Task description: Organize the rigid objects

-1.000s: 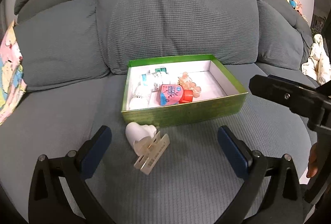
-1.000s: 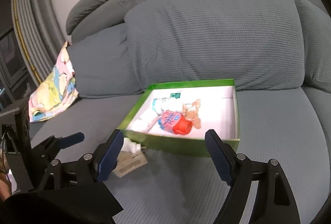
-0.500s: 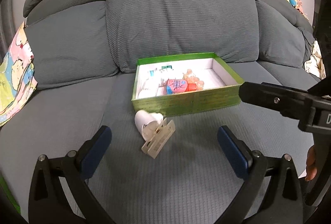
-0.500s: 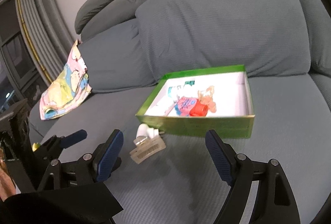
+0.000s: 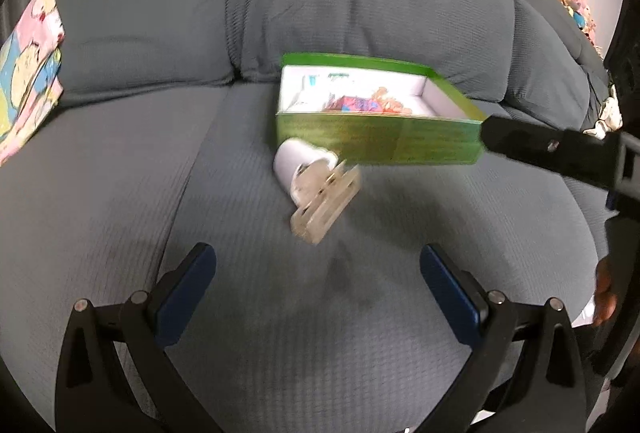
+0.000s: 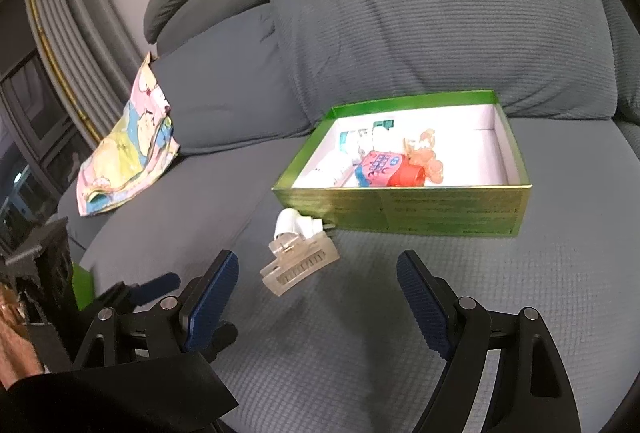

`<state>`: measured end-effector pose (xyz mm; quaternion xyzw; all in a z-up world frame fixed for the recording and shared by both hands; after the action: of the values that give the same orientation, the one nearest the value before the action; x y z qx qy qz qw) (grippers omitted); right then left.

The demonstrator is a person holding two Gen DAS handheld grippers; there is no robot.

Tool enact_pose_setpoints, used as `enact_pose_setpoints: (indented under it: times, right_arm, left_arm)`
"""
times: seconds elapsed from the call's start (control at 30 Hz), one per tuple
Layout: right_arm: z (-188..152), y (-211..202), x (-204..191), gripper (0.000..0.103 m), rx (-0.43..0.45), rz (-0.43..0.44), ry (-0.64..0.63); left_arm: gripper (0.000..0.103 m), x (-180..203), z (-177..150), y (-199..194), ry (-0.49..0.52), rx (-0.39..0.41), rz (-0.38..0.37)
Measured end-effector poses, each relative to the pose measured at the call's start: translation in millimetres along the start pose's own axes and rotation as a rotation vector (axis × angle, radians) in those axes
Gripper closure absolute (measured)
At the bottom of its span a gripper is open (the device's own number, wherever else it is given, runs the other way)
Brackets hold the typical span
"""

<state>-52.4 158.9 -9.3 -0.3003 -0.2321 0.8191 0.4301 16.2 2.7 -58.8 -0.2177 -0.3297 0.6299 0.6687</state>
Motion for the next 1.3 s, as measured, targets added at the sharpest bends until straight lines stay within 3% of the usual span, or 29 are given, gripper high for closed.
enact_pose_setpoints:
  times: [0.27, 0.53, 0.97, 1.3]
  right_arm:
    - [-11.8, 17.1, 1.6, 0.02, -0.034, 0.003, 0.027]
    - [-11.9, 34.8, -1.4, 0.02, -0.06, 0.029, 0.028]
    - [-5.8, 91.3, 10.1, 0.02, -0.118, 0.106, 0.022]
    - [1.7, 124.4, 27.3, 0.02, -0.141, 0.151, 0.045]
  left_arm:
    - [0.001, -23.7, -8.0, 16.0, -0.08, -0.056, -0.001]
    - [0.001, -20.7, -2.1, 31.3, -0.114, -0.061, -0.049]
    - [0.003, -21.7, 4.7, 56.5, -0.135, -0.094, -0.039]
    - [0.022, -24.0, 9.6, 69.4, -0.173, -0.104, -0.066]
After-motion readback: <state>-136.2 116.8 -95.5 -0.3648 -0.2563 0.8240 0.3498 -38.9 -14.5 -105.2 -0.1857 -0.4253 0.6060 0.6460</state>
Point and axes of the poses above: each gripper's, at about its wrist camera, not at the fingertips, and y roughly the way its jaws point, x to its right, z to its top, the point moved 1 cm from there along y, roughly the way its jaws point, and after that the axes turned 5 degrees about -y, right-handed, at the moved point
